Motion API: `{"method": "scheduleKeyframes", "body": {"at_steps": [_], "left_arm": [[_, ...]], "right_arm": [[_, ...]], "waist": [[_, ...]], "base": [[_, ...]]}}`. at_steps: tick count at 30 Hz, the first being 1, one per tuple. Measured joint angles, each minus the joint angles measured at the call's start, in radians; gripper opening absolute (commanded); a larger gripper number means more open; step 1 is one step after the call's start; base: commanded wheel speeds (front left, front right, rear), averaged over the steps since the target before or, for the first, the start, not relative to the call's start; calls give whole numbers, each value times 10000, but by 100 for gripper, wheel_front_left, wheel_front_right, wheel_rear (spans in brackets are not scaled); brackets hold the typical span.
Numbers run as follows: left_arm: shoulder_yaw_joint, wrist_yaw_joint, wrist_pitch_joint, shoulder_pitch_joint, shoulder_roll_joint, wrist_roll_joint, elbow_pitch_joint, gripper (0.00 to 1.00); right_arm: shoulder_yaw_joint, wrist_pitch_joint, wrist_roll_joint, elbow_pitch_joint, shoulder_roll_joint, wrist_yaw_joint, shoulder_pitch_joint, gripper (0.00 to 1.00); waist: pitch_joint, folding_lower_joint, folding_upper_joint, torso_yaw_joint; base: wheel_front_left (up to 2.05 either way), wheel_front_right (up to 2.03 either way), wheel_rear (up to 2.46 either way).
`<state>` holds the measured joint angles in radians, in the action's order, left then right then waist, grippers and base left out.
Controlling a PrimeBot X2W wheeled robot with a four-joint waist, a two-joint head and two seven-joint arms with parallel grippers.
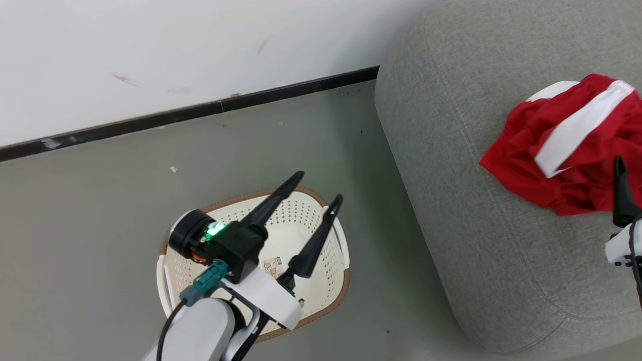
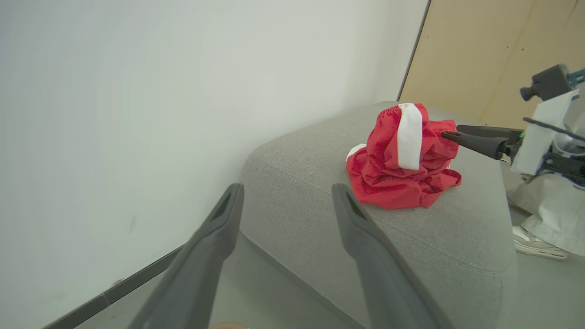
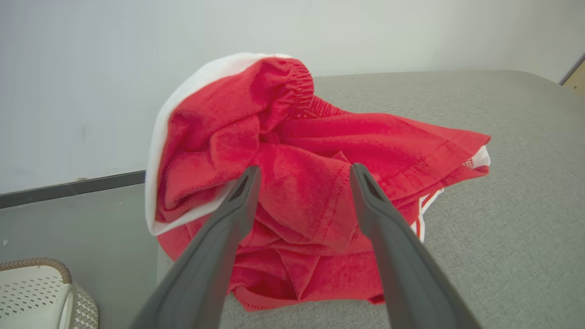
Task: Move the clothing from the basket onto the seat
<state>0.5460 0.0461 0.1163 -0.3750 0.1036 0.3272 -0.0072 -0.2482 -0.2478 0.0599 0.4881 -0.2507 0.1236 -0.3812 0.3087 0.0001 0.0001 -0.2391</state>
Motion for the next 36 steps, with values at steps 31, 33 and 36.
{"method": "scheduleKeyframes", "body": {"at_steps": [31,33,36], "left_arm": [[-2431,-1507,1064,1855,257,863,1087,100],[-2644,-1661,1091,1975,263,901,1122,100],[-2903,-1862,1154,2149,293,974,1174,100]], "right_arm": [[3603,-2,-280,-2598,949,0,545,100],[3695,-2,-280,-2635,1060,0,547,100],[3827,-2,-280,-2755,1231,0,606,100]], "waist": [[-1799,0,0,563],[-1891,0,0,661],[-2025,0,0,810]], "base": [[0,0,0],[0,0,0],[0,0,0]]}}
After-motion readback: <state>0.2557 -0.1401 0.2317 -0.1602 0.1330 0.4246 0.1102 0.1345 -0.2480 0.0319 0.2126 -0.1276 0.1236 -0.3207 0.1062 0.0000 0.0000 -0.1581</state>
